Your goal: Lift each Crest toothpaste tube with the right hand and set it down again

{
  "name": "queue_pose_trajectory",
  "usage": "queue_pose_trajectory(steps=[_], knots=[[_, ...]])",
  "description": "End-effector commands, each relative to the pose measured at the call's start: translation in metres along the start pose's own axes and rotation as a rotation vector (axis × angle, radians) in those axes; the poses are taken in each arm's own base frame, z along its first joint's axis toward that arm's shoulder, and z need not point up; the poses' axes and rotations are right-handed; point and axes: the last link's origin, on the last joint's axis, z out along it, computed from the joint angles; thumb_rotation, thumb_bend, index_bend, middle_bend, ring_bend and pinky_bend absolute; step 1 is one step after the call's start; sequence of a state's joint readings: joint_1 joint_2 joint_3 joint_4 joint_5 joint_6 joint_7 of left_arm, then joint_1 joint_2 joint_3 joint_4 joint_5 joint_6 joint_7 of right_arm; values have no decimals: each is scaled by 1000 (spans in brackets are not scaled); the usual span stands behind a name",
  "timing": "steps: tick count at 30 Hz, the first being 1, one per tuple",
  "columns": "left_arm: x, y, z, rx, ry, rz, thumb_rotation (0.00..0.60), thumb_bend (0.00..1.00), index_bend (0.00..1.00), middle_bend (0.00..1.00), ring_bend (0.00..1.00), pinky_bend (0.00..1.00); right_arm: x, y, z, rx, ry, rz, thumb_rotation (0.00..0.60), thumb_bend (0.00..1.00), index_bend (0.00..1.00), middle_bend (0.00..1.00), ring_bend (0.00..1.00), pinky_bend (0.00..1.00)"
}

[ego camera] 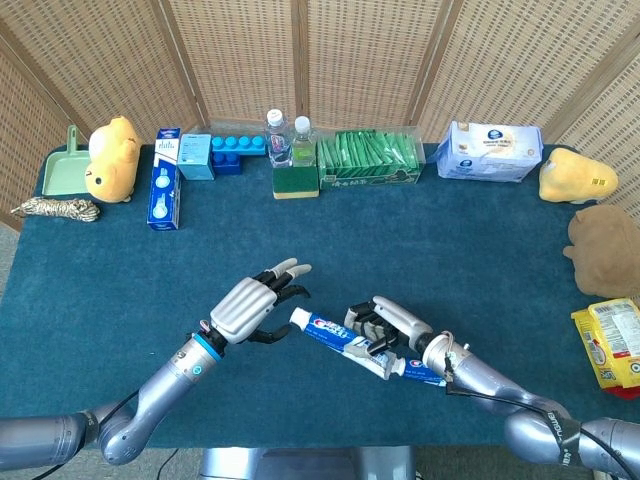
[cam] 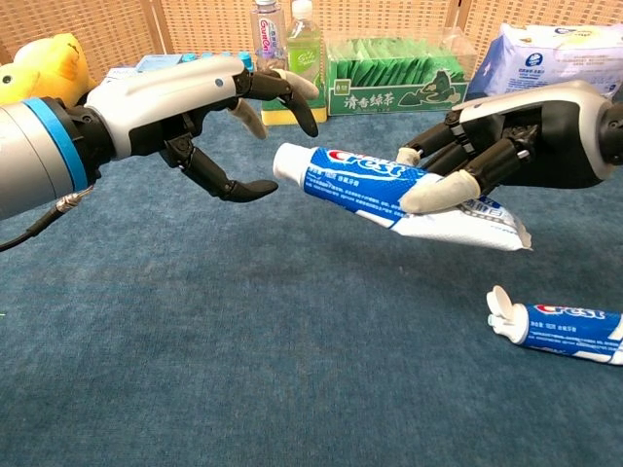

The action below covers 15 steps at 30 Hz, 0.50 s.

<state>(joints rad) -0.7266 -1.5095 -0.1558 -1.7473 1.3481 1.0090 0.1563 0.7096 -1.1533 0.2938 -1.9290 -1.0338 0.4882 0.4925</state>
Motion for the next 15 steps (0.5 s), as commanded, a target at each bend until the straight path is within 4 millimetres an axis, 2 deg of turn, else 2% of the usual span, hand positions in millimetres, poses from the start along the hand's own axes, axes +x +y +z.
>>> queue_pose_trajectory(steps=[1, 15], knots=[[0, 1, 1, -2, -1, -4, 600, 307, 298, 116, 19, 222, 0, 0, -1, -2, -11, 10, 600, 463, 902, 755, 744, 785], [-3, 3, 3, -10, -9, -10, 600, 371, 350, 140, 22, 221, -2, -1, -3, -4, -55, 34, 600, 462, 901, 755, 744, 787]])
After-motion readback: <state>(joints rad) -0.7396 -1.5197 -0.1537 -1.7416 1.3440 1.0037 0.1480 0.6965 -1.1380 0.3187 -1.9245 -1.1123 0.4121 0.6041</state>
